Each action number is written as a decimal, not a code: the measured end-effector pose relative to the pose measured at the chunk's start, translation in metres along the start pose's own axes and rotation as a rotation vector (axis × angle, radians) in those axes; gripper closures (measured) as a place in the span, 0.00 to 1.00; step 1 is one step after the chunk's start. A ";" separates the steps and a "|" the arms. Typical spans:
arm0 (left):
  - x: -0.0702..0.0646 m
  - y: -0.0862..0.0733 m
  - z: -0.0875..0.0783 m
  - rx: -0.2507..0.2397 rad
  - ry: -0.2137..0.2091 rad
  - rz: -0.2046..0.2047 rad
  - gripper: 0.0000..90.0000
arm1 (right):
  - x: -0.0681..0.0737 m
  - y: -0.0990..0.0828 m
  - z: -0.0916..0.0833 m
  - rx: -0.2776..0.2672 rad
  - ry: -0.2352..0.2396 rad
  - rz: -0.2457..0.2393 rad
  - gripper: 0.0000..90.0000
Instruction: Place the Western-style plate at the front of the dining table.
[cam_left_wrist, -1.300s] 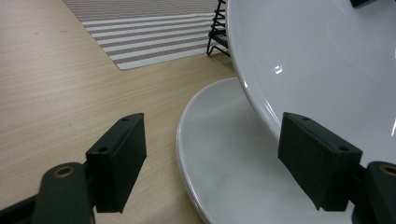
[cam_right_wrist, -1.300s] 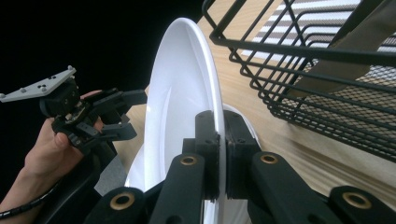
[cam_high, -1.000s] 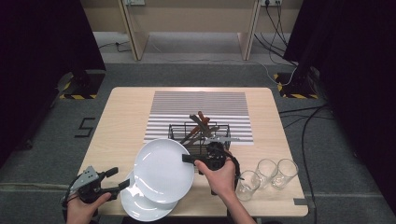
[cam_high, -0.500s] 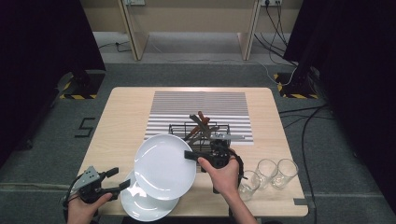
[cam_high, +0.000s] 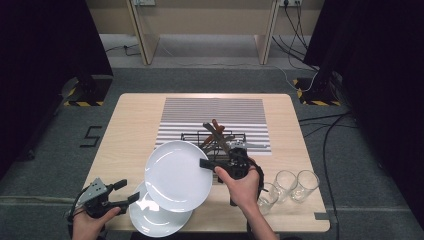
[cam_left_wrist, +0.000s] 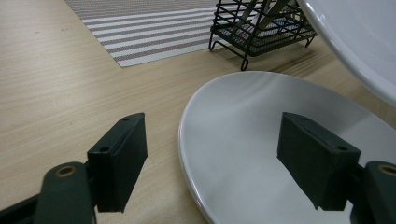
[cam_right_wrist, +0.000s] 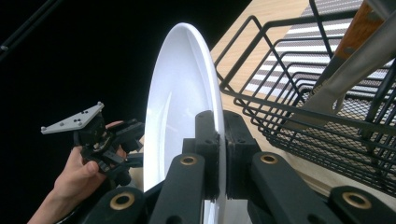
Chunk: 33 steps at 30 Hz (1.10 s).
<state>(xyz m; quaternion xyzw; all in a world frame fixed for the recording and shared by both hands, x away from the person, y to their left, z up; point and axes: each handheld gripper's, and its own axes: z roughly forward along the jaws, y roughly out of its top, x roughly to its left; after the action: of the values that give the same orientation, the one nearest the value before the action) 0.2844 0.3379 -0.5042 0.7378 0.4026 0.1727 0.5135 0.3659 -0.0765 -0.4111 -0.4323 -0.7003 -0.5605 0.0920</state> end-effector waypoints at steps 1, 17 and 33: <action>0.000 0.000 0.000 0.002 0.000 0.000 0.27 | 0.000 0.000 0.000 0.000 0.000 0.000 0.96; -0.001 0.000 0.001 0.005 0.001 0.006 0.27 | 0.002 0.004 -0.008 -0.029 0.008 0.005 0.96; -0.001 0.000 0.001 0.007 0.005 0.008 0.27 | 0.000 0.007 -0.015 -0.056 0.005 0.017 0.96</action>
<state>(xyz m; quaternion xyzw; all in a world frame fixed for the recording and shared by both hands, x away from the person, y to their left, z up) 0.2846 0.3367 -0.5048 0.7407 0.4016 0.1750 0.5093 0.3659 -0.0899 -0.4009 -0.4393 -0.6803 -0.5804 0.0865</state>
